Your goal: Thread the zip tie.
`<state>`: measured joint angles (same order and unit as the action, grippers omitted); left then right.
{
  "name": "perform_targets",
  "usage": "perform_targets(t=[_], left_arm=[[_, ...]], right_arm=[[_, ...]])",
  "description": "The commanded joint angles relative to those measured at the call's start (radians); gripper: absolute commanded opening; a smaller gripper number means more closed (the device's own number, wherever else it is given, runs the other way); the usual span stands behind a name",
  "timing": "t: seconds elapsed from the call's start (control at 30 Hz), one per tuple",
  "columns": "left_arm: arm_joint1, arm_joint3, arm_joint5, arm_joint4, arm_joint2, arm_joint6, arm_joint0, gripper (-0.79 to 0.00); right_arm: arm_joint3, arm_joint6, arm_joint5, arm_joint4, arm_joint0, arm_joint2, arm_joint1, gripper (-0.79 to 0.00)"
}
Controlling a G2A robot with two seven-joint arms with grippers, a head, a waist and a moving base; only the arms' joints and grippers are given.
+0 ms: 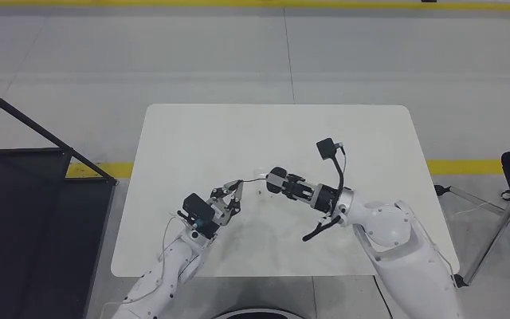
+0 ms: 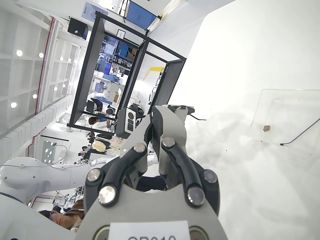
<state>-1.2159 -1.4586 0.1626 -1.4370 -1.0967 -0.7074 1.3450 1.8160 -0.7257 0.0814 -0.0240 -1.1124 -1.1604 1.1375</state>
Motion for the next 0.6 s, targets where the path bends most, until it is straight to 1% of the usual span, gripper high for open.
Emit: perform_targets(t=[0.0, 0.2, 0.57], left_arm=[[-0.001, 0.000, 0.001, -0.003, 0.000, 0.001, 0.000, -0.785], [-0.004, -0.001, 0.003, -0.007, 0.000, 0.002, 0.002, -0.785], [-0.012, -0.004, -0.005, 0.024, -0.011, -0.026, 0.003, -0.785]], right_arm=[[0.000, 0.006, 0.010, -0.008, -0.004, -0.003, 0.000, -0.785], [0.002, 0.008, 0.032, -0.015, -0.016, -0.011, -0.001, -0.785], [0.000, 0.000, 0.014, -0.005, -0.011, -0.015, -0.002, -0.785]])
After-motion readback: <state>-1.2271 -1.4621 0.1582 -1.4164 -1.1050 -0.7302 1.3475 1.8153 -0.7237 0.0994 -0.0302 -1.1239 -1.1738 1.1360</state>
